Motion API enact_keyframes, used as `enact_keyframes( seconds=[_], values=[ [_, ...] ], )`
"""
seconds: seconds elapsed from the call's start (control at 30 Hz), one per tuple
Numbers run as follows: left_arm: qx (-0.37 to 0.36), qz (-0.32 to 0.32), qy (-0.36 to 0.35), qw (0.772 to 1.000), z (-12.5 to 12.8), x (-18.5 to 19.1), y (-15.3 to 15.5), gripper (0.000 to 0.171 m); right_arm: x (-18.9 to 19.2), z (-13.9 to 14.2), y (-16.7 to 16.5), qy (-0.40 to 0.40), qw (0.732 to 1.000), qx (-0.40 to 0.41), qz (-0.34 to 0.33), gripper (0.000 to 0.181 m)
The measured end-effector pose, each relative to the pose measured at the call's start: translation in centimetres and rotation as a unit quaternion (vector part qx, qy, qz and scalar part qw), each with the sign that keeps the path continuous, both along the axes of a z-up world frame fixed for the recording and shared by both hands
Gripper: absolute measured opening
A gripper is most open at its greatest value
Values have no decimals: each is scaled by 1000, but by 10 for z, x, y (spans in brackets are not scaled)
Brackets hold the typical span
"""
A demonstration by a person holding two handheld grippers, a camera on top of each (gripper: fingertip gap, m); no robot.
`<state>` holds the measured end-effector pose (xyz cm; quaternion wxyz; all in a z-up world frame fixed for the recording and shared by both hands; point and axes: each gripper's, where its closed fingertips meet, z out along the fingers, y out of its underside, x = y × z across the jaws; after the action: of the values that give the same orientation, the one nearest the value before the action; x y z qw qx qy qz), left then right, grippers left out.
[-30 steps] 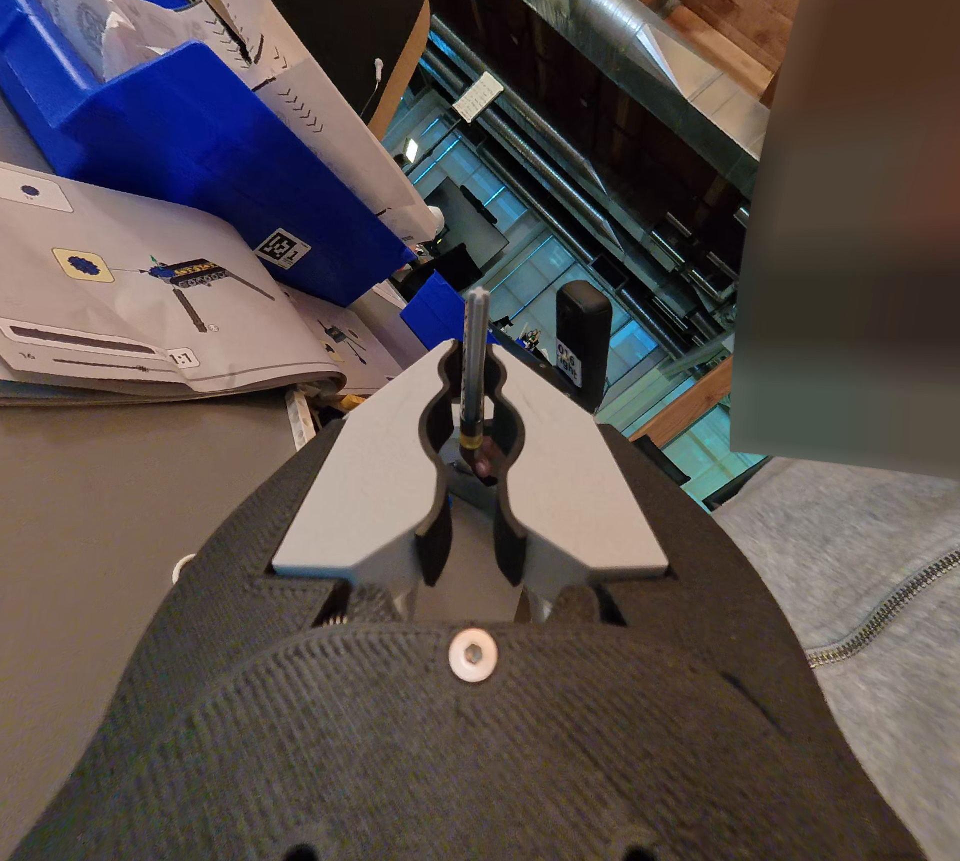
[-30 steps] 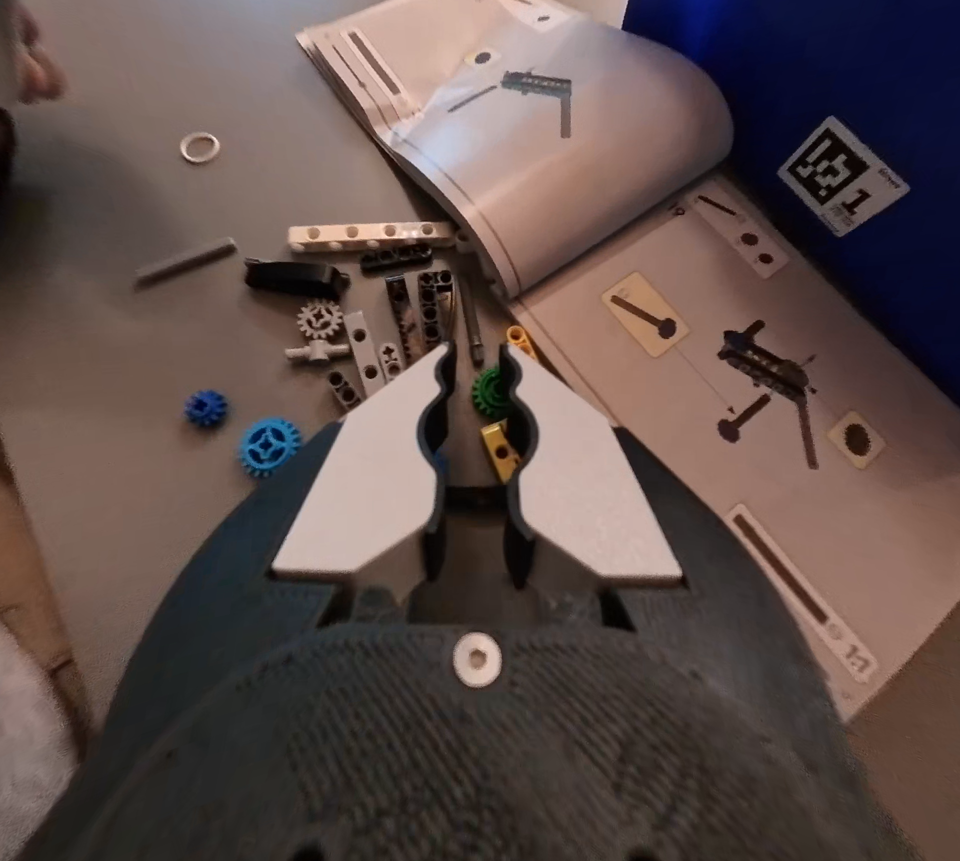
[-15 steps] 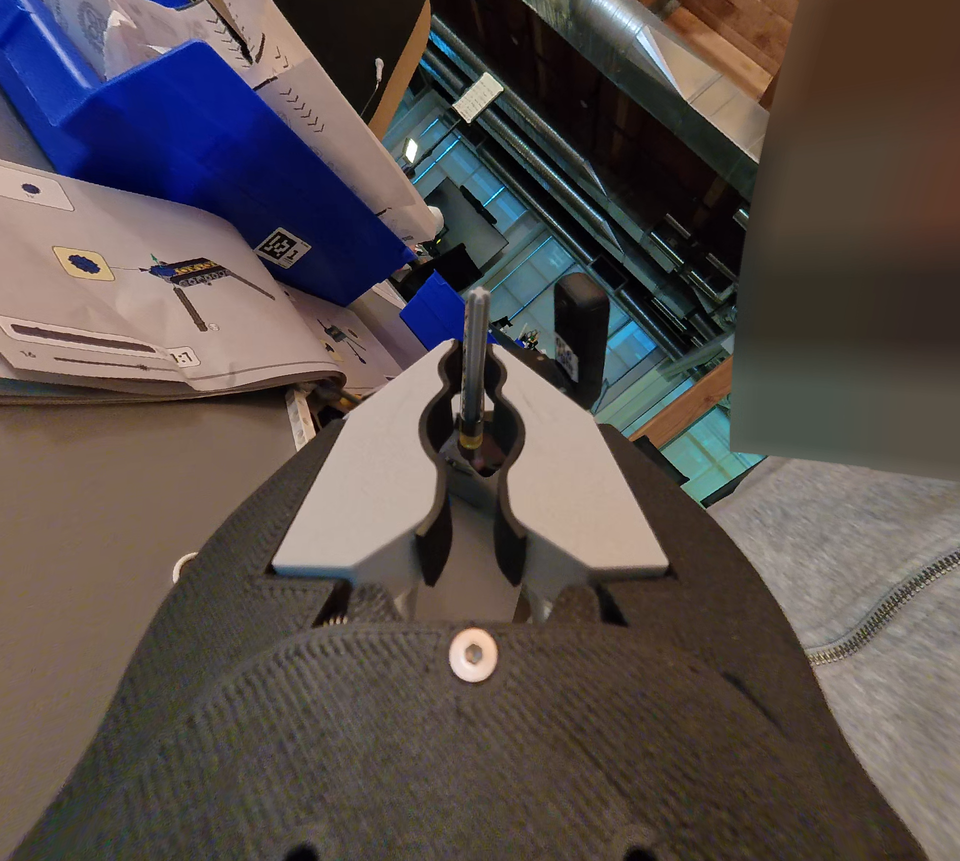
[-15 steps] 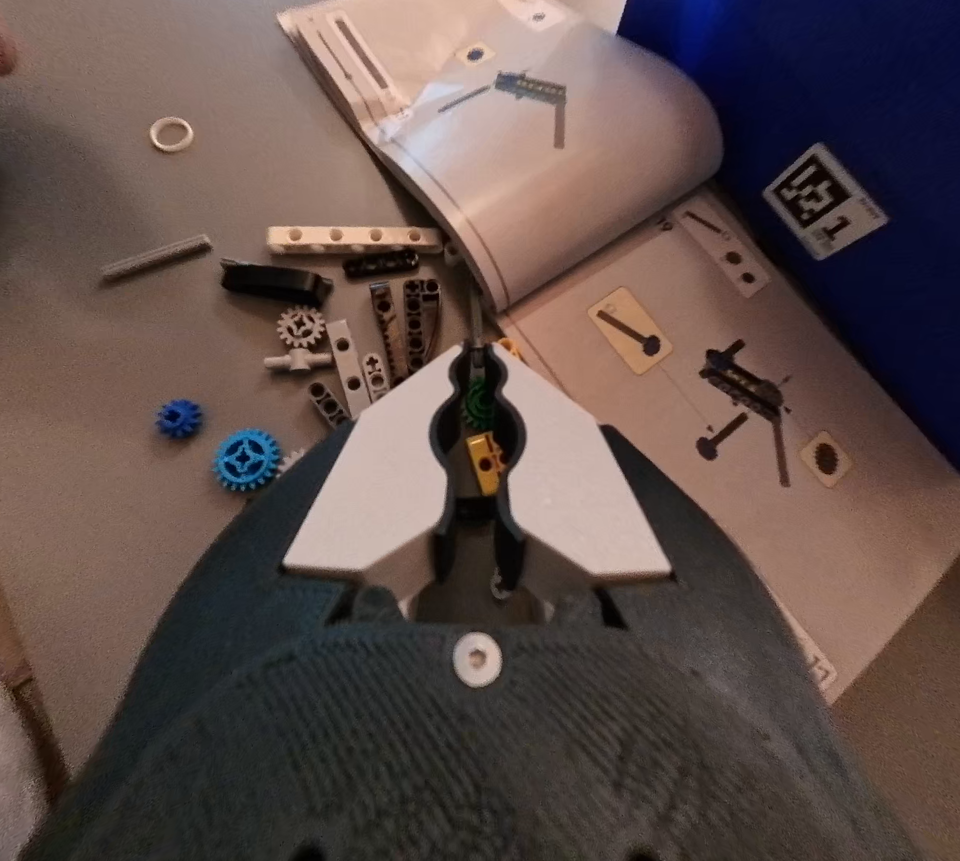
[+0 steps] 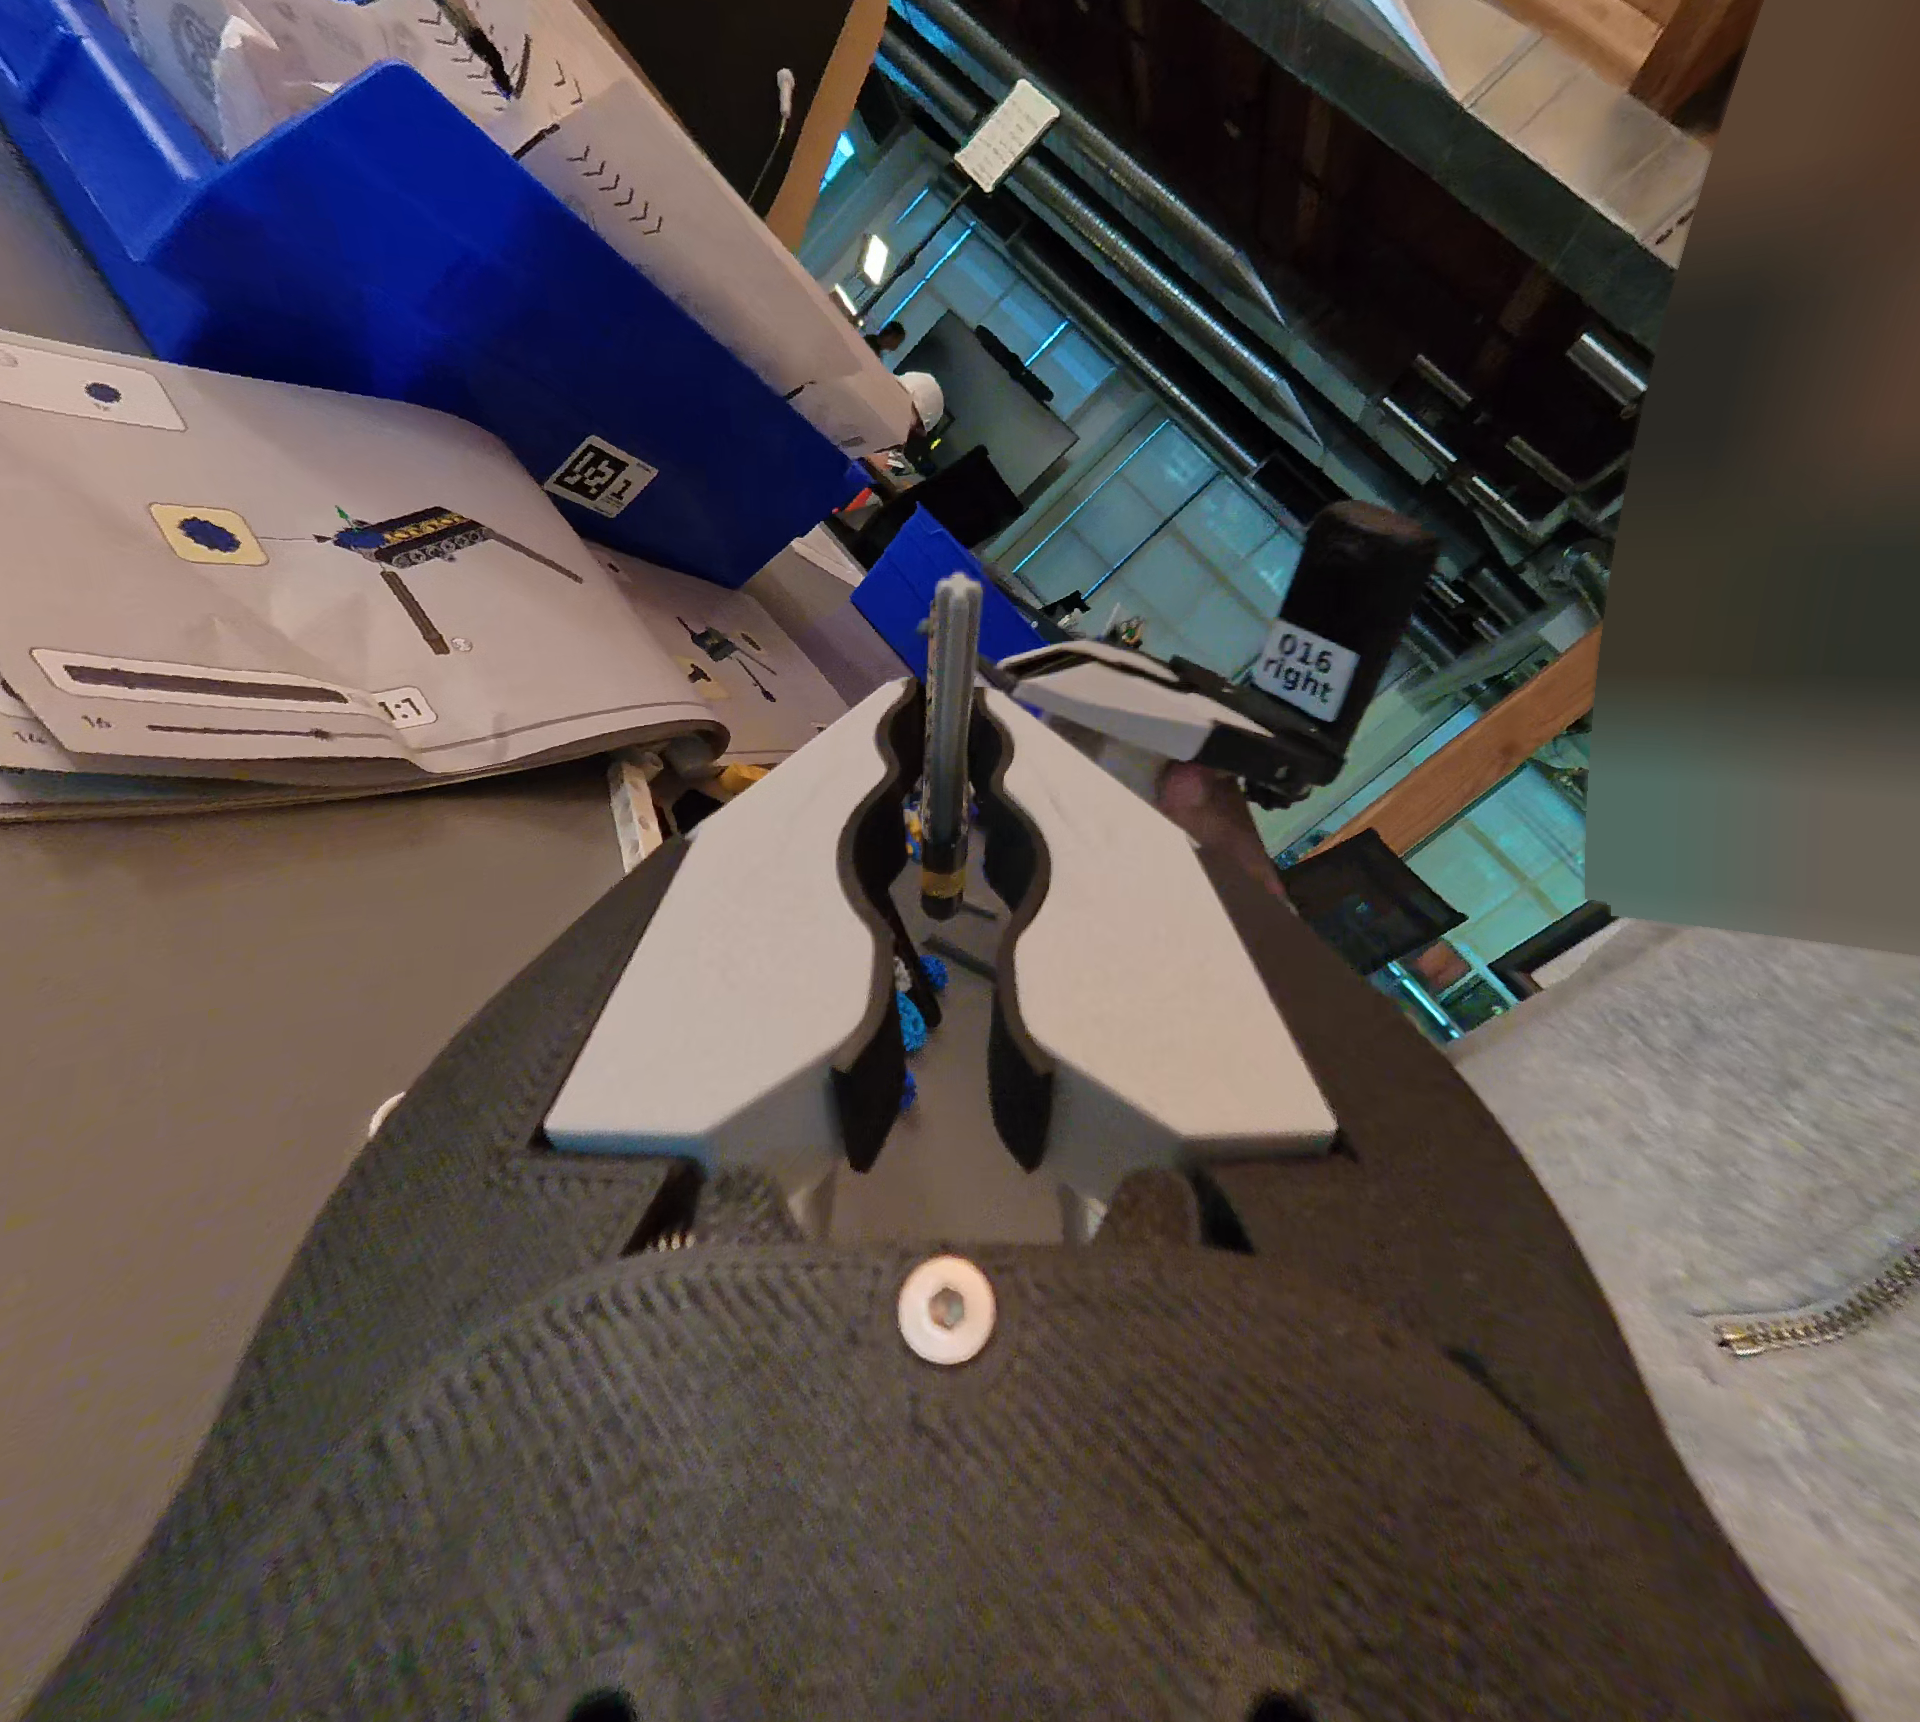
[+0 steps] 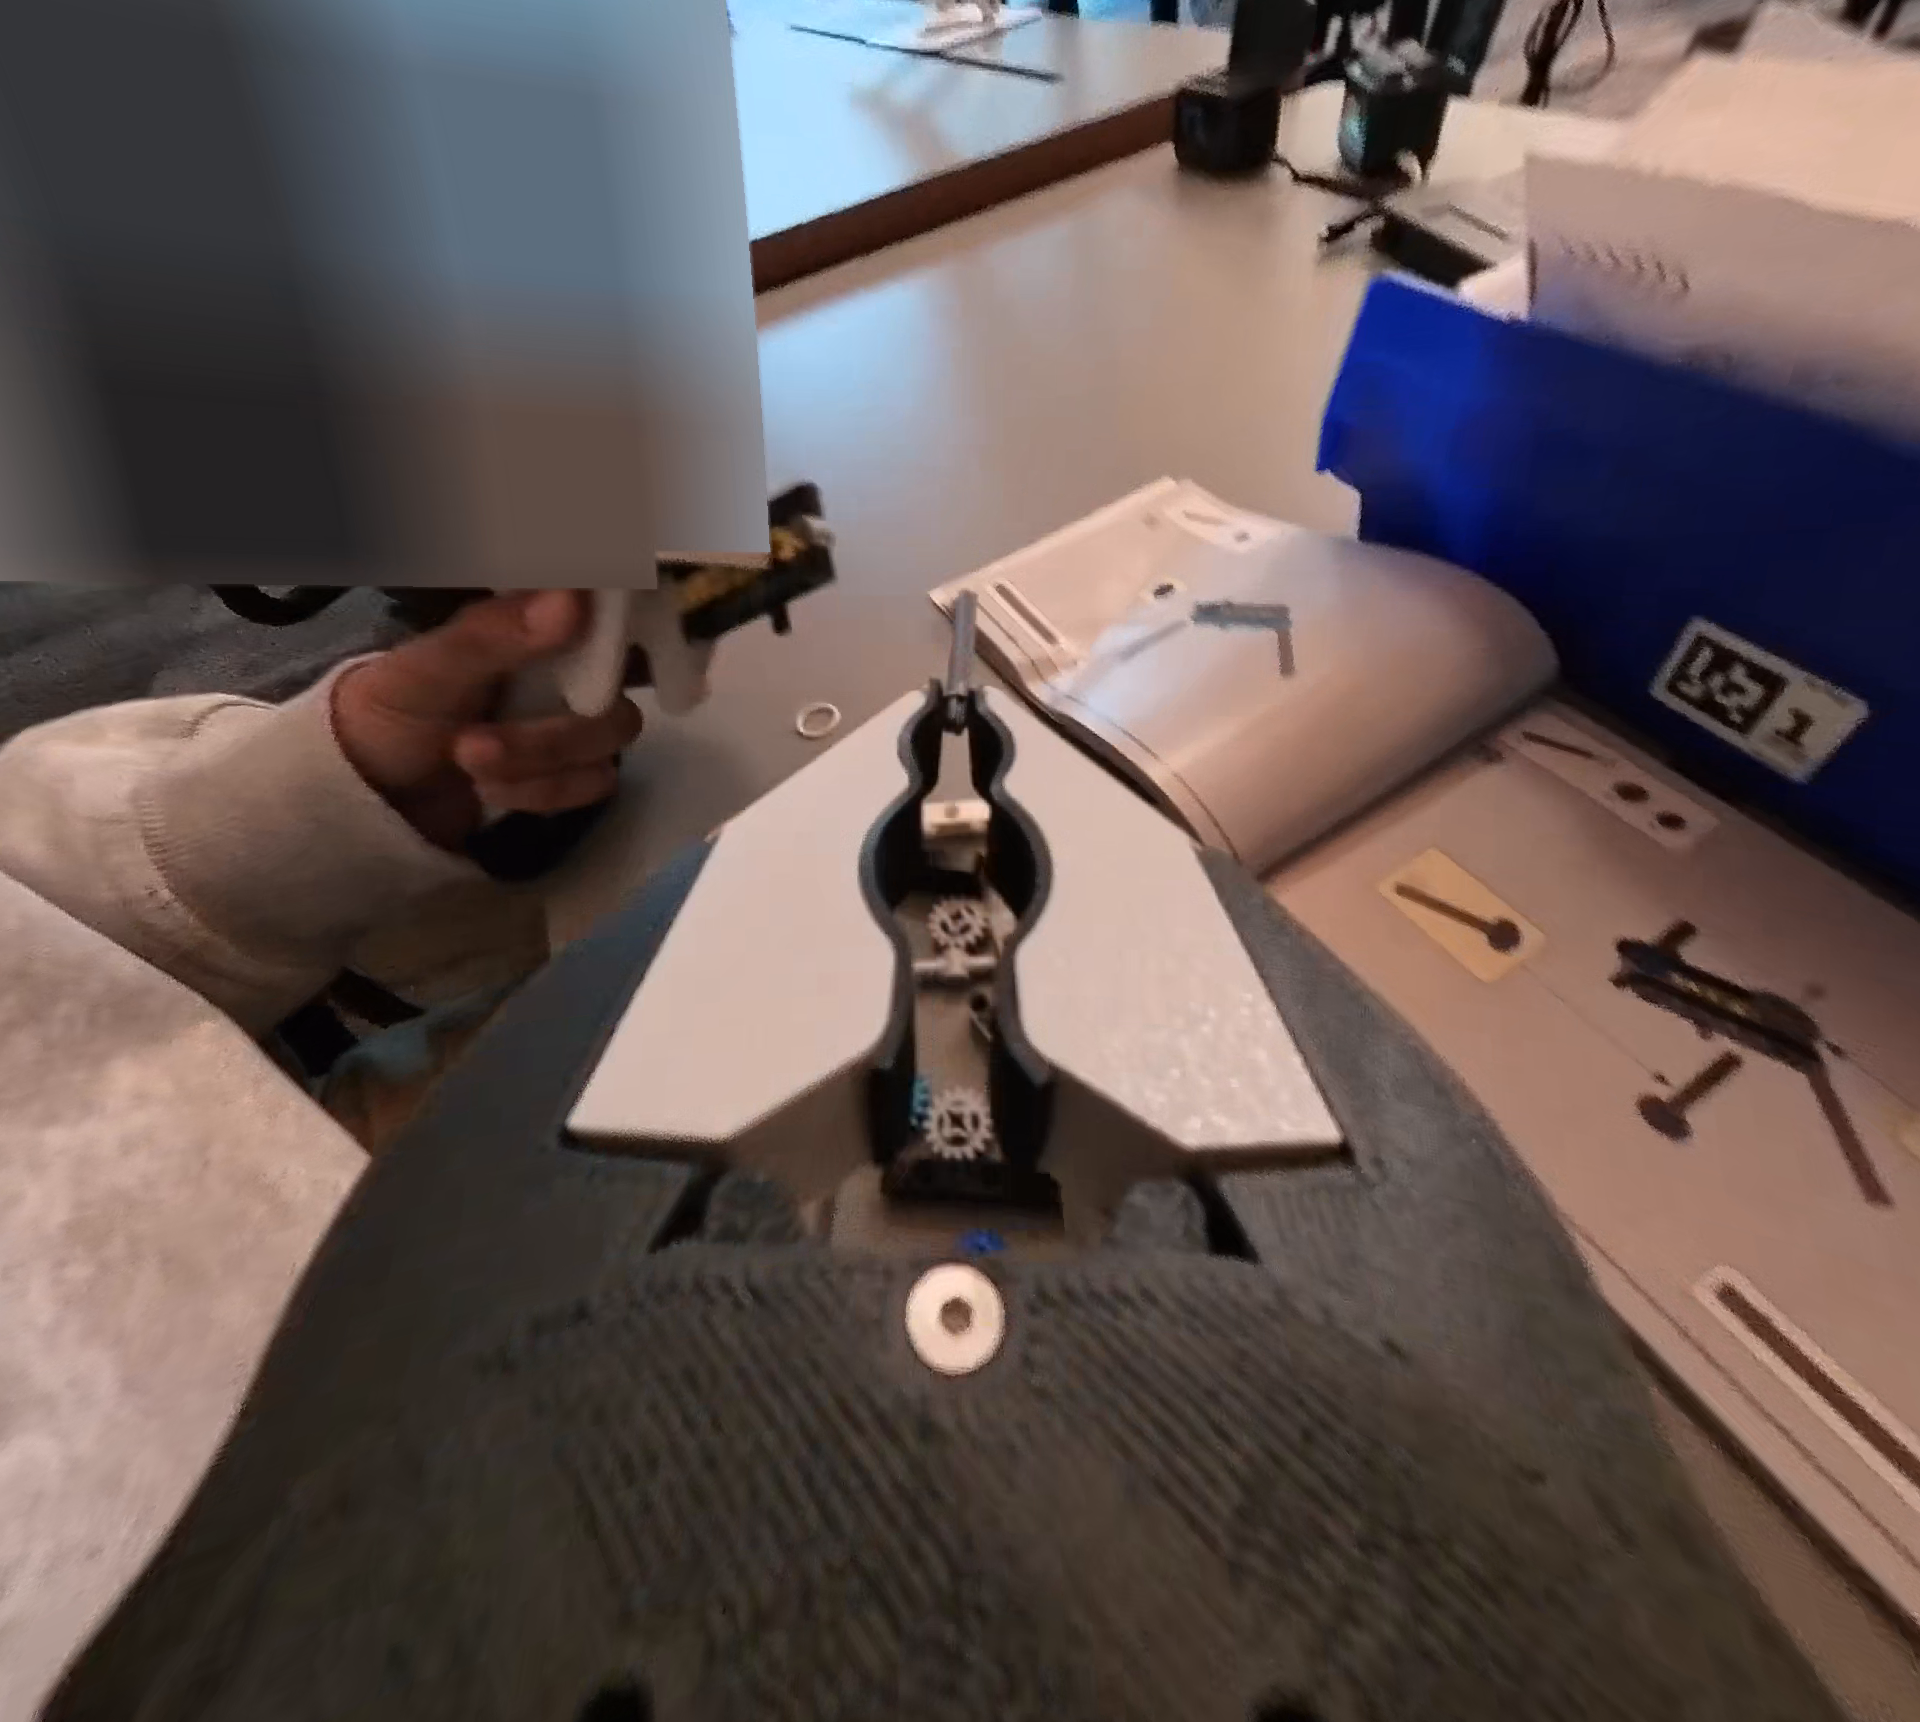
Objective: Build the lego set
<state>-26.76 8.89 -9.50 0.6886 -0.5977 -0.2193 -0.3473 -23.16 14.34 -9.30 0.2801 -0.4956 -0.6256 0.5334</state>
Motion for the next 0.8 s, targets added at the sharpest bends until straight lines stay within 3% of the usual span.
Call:
enact_keyframes(
  seconds=[0.27, 0.8],
  values=[
    [-14, 5, 30, 999, 0, 5, 2, 5, 7, 18, -32, 32, 999, 4, 31, 3],
    [-76, 75, 149, 983, -2, 10, 4, 5, 1, 2, -41, -16, 999, 42, -10, 3]
  ],
)
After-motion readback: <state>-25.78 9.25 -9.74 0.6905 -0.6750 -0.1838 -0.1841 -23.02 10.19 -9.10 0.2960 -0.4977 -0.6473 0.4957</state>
